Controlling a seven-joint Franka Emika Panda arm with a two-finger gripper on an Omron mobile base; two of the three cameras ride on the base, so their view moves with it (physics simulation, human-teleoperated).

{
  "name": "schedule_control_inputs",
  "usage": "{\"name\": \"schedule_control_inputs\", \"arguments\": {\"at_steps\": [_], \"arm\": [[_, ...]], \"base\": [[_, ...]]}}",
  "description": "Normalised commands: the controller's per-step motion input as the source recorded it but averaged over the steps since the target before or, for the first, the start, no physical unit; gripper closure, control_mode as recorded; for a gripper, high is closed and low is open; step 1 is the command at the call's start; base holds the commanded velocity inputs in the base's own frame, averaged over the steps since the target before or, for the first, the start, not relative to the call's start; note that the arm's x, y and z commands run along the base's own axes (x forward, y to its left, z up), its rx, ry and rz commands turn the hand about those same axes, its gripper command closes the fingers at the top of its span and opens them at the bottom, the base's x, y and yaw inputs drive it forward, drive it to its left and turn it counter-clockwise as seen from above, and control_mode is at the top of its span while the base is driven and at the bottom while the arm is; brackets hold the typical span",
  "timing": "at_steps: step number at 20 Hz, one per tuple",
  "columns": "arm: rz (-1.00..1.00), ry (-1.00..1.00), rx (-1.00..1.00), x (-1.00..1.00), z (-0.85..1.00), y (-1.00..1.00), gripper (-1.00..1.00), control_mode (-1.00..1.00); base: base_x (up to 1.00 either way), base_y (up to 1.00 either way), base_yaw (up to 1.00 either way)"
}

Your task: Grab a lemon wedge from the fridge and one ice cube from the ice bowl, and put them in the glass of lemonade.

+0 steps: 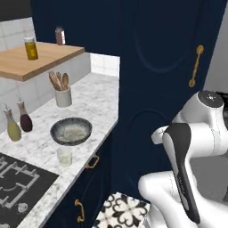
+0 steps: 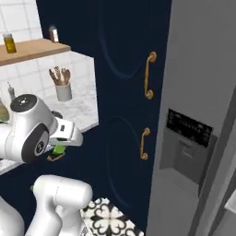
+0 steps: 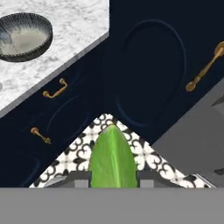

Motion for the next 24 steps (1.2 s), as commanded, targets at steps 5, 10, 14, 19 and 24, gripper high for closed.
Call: {"name": "schedule_control_inputs", "arguments": {"at_steps": [5, 10, 14, 19, 24], "arm": [[0.0, 0.0, 0.0, 0.0, 0.0, 0.0, 1.0, 1.0], [0.0, 0.0, 0.0, 0.0, 0.0, 0.0, 1.0, 1.0], [0.0, 0.0, 0.0, 0.0, 0.0, 0.0, 1.0, 1.0], [0.23, 0.11, 0.0, 0.18, -0.19, 0.16, 1.0, -1.0], [0.47, 0.34, -0.04, 0.38, -0.37, 0.41, 1.0, -1.0]], "base": [[0.67, 0.18, 0.69], [0.8, 0.1, 0.69], [0.61, 0.18, 0.7], [0.31, 0.17, 0.4], [0.0, 0.0, 0.0]]}}
